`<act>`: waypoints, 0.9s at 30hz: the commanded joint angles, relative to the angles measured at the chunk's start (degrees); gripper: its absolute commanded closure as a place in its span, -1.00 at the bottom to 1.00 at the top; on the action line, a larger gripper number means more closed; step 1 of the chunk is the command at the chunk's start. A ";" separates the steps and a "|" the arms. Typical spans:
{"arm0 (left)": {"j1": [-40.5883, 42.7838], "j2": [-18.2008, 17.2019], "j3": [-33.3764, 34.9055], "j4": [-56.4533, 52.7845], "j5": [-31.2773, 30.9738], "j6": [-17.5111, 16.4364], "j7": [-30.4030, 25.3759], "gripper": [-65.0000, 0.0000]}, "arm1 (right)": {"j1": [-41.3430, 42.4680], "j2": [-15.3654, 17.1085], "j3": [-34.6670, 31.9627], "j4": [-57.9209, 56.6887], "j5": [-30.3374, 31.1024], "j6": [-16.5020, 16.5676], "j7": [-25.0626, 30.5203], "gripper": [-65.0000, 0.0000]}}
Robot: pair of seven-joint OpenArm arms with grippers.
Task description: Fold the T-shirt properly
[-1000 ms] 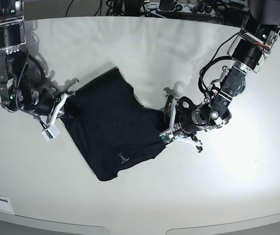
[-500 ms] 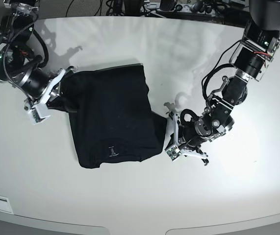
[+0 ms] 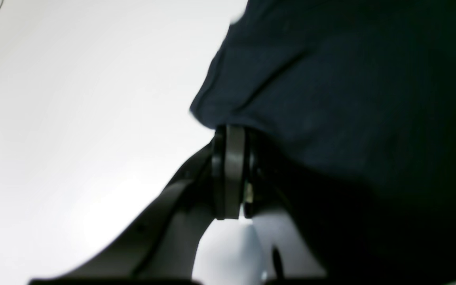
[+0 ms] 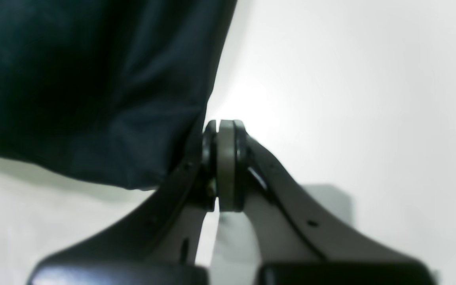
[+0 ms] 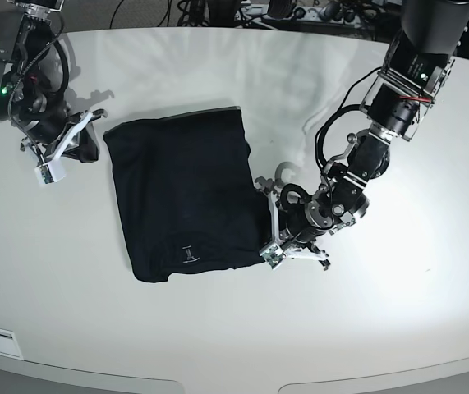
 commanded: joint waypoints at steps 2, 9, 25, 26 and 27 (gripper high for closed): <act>-1.09 -0.17 -0.44 -0.24 0.22 -0.52 0.09 1.00 | -0.28 -0.55 0.13 0.33 3.80 1.49 0.92 1.00; -1.60 0.59 -0.44 -0.24 0.92 -0.52 -1.14 1.00 | -3.43 -4.61 0.13 0.39 9.46 2.81 -0.92 1.00; 1.29 -7.41 -9.99 22.18 -24.44 -11.15 15.21 1.00 | -3.23 1.31 6.73 19.89 33.27 2.81 -1.57 1.00; 2.36 -7.78 -12.00 24.33 -28.28 -12.44 17.25 1.00 | -3.21 1.31 8.50 20.94 35.82 2.81 -2.78 1.00; 3.74 -8.17 -14.05 26.38 -31.78 -13.55 19.47 1.00 | -3.21 1.31 10.14 21.94 37.97 2.81 -4.59 1.00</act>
